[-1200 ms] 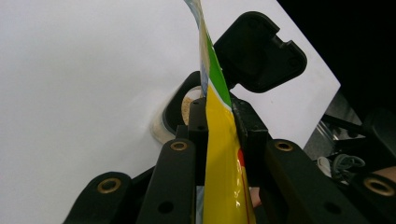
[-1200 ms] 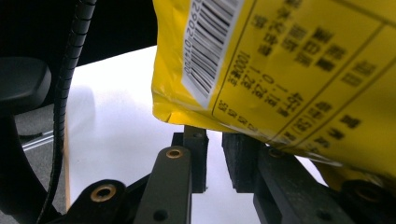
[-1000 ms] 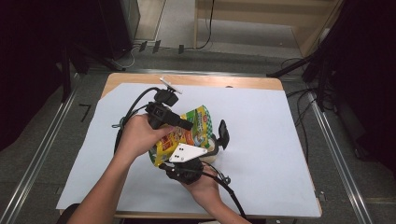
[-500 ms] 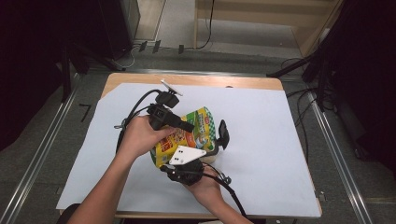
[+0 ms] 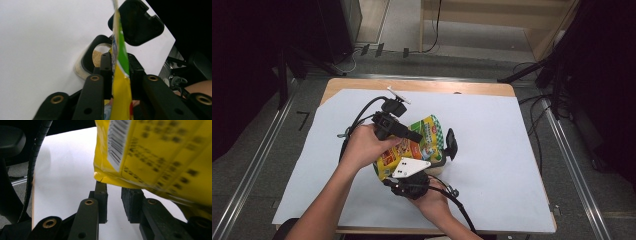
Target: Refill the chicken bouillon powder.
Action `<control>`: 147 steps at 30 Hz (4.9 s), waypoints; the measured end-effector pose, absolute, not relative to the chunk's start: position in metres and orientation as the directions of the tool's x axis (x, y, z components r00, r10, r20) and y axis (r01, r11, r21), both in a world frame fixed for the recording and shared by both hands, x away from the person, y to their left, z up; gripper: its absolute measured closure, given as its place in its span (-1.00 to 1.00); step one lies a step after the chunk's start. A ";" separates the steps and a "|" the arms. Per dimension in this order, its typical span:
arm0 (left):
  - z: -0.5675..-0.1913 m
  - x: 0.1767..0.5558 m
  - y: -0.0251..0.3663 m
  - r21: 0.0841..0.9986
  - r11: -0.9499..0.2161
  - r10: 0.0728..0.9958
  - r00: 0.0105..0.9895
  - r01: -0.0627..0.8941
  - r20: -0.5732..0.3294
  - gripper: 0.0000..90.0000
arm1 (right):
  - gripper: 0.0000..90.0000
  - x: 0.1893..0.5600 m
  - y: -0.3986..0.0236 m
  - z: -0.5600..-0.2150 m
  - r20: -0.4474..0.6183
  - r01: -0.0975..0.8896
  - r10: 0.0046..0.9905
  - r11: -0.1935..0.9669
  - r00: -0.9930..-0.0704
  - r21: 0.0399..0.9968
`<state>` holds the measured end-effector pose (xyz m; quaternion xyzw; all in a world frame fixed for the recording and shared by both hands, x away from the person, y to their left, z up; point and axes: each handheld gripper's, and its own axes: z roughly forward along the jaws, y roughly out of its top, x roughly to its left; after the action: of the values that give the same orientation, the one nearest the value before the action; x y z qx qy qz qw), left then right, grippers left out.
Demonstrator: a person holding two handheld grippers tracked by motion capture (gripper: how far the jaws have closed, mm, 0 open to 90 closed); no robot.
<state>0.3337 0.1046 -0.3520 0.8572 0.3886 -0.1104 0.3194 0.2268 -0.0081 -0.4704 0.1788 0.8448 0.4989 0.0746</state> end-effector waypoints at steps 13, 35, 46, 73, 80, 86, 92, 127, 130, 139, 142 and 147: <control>-0.356 0.329 0.122 0.465 -0.487 0.579 0.672 0.739 -0.462 0.82 | 0.54 0.228 -0.010 -0.479 0.051 0.239 0.376 0.472 -0.925 0.849; -0.374 0.340 0.147 0.466 -0.447 0.529 0.646 0.763 -0.550 0.83 | 0.45 0.230 -0.004 -0.490 0.002 0.228 0.377 0.557 -0.926 0.799; -0.384 0.345 0.144 0.471 -0.424 0.517 0.633 0.774 -0.576 0.78 | 0.44 0.232 -0.005 -0.498 0.070 0.285 0.393 0.522 -0.917 0.804; -0.367 0.343 0.164 0.505 -0.413 0.426 0.651 0.758 -0.628 1.00 | 0.30 0.225 -0.005 -0.501 0.063 0.276 0.396 0.508 -0.916 0.816; -0.364 0.343 0.168 0.519 -0.427 0.404 0.670 0.740 -0.623 1.00 | 0.27 0.225 -0.007 -0.497 0.069 0.274 0.400 0.483 -0.914 0.832; -0.362 0.343 0.173 0.549 -0.408 0.382 0.682 0.730 -0.623 1.00 | 0.26 0.225 -0.009 -0.494 0.066 0.266 0.399 0.472 -0.915 0.840; -0.359 0.342 0.176 0.567 -0.416 0.371 0.702 0.711 -0.608 1.00 | 0.26 0.227 -0.011 -0.491 0.062 0.262 0.402 0.465 -0.914 0.846; -0.365 0.376 0.218 0.641 -0.245 0.511 0.659 0.728 -0.552 1.00 | 0.21 0.243 -0.036 -0.456 0.104 0.289 0.407 0.423 -0.907 0.859; -0.370 0.381 0.213 0.664 -0.214 0.526 0.657 0.717 -0.540 1.00 | 0.21 0.246 -0.041 -0.453 0.111 0.297 0.415 0.416 -0.903 0.859; -0.383 0.387 0.214 0.692 -0.179 0.535 0.660 0.699 -0.528 1.00 | 0.21 0.248 -0.046 -0.452 0.107 0.298 0.423 0.416 -0.900 0.859; -0.383 0.385 0.218 0.692 -0.184 0.531 0.663 0.698 -0.527 1.00 | 0.21 0.248 -0.045 -0.452 0.112 0.300 0.418 0.418 -0.902 0.858; -0.382 0.377 0.225 0.697 -0.206 0.530 0.677 0.687 -0.511 0.98 | 0.21 0.247 -0.044 -0.451 0.108 0.294 0.412 0.420 -0.905 0.858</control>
<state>0.3766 0.2248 -0.3820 0.7724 0.3937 -0.0797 0.4920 0.2473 -0.0439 -0.4515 0.2101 0.8406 0.4956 0.0594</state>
